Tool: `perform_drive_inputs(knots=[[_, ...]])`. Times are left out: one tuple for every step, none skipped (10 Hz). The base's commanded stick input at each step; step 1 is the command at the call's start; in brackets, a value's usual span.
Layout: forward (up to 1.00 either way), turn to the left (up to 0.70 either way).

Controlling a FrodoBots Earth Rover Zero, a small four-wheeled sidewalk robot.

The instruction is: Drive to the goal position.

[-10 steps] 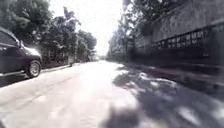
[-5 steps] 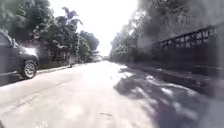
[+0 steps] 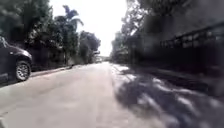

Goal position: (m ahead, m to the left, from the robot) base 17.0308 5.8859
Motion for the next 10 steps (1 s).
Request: perform_drive_inputs(knots=[[1.00,-0.32],[1.00,-0.35],[1.00,-0.19],[1.00,-0.07],[1.00,0.00],[1.00,0.00],[1.00,0.00],[1.00,0.00],[1.00,0.00],[1.00,0.00]])
